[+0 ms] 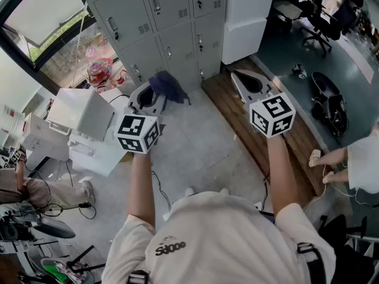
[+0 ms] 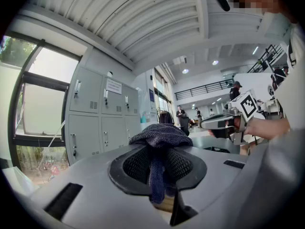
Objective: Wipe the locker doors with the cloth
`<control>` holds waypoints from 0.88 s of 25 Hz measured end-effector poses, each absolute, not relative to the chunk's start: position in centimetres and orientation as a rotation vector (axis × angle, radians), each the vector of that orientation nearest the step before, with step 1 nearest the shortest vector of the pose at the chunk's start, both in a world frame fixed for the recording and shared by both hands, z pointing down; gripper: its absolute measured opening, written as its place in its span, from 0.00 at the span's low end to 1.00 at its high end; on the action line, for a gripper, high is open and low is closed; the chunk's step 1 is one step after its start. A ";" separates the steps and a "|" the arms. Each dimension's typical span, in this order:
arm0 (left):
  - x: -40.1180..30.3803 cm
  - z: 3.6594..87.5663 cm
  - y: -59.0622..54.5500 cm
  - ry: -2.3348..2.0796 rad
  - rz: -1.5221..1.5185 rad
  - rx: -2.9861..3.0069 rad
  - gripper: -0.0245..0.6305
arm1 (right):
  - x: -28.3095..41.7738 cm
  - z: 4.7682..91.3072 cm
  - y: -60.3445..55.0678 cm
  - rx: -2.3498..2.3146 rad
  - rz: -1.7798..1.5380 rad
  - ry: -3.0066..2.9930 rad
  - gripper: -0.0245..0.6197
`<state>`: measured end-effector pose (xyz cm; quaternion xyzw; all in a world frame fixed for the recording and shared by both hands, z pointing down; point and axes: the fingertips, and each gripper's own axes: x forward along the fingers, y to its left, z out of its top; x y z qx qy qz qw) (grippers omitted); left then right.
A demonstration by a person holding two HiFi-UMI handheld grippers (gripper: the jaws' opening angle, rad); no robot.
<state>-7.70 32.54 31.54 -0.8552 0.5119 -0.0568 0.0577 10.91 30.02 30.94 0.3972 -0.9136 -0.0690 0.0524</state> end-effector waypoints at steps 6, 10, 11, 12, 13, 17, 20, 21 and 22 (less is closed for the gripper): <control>-7.1 32.7 32.5 1.625 -0.170 -2.577 0.17 | 13.1 31.7 29.3 1.200 -0.171 -2.798 0.05; -6.6 34.4 32.6 1.698 -0.198 -2.562 0.17 | 14.0 33.9 29.4 1.116 -0.124 -2.792 0.05; -6.4 35.0 32.6 1.711 -0.209 -2.565 0.17 | 14.3 34.4 29.6 1.095 -0.123 -2.794 0.05; -6.2 35.4 32.5 1.722 -0.215 -2.568 0.17 | 14.5 34.7 29.6 1.079 -0.128 -2.791 0.05; -6.1 35.7 32.3 1.731 -0.215 -2.570 0.17 | 14.7 35.0 29.3 1.072 -0.137 -2.783 0.05; -5.7 36.1 29.7 1.724 -0.217 -2.571 0.17 | 14.9 35.2 27.1 1.071 -0.106 -2.796 0.05; -6.5 35.3 26.0 1.715 -0.194 -2.546 0.17 | 14.1 35.1 23.8 1.059 -0.113 -2.783 0.05; -7.1 35.0 24.6 1.715 -0.183 -2.538 0.17 | 13.6 35.2 22.3 1.064 -0.102 -2.772 0.05; -7.8 34.9 23.0 1.713 -0.176 -2.531 0.17 | 13.0 35.3 20.8 1.069 -0.086 -2.766 0.05</control>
